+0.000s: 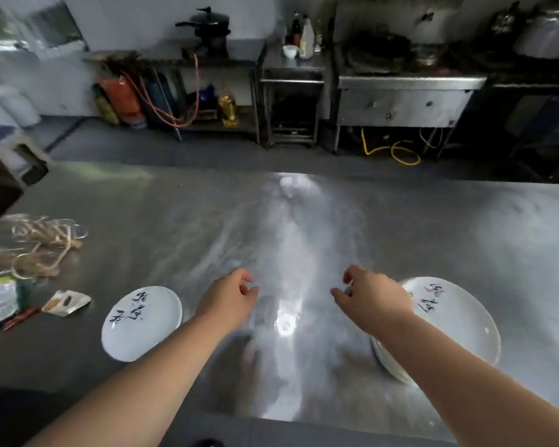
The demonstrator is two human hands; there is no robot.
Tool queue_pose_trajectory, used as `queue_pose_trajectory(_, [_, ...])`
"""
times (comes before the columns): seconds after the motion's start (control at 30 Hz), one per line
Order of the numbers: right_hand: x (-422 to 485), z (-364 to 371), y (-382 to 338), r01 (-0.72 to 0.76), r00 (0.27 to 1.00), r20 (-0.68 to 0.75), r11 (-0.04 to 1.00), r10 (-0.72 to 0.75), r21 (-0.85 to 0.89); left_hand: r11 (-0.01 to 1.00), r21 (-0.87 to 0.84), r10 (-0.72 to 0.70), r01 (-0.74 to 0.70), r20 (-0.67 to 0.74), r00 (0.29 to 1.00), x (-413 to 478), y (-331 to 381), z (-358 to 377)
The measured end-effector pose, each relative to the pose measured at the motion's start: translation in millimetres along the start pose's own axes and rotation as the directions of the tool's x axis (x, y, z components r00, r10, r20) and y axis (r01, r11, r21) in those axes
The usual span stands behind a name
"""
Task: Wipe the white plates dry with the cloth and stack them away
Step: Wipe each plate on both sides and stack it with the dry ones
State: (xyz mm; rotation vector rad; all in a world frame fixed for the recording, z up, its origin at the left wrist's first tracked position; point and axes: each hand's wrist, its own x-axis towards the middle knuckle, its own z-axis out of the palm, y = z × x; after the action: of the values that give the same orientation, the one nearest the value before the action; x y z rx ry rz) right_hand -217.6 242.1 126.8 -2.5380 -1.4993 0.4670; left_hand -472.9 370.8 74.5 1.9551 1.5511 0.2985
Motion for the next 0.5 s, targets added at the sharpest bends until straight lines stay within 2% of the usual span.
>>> queue_pose_trajectory(0.1, [10,27,-64,0.104,0.992,0.066,0.995,-0.103,-0.002,0.991,0.017,-0.13,0.132,-0.099,0.987,-8,-74,-46])
queue_pose_trajectory(0.2, [18,58,-125,0.179,0.975,0.135,0.984,-0.178,0.005,0.962,0.01,-0.268,0.271,-0.119,0.956,-18,-144,-74])
queue_pose_trajectory(0.3, [23,89,-179,0.217,0.952,0.224,0.976,-0.211,-0.004,0.934,-0.057,-0.356,0.351,-0.176,0.918,-26,-198,-94])
queue_pose_trajectory(0.5, [29,152,-252,0.181,0.912,0.378,0.983,-0.16,-0.019,0.868,0.01,-0.496,0.497,-0.057,0.867,-24,-275,-121])
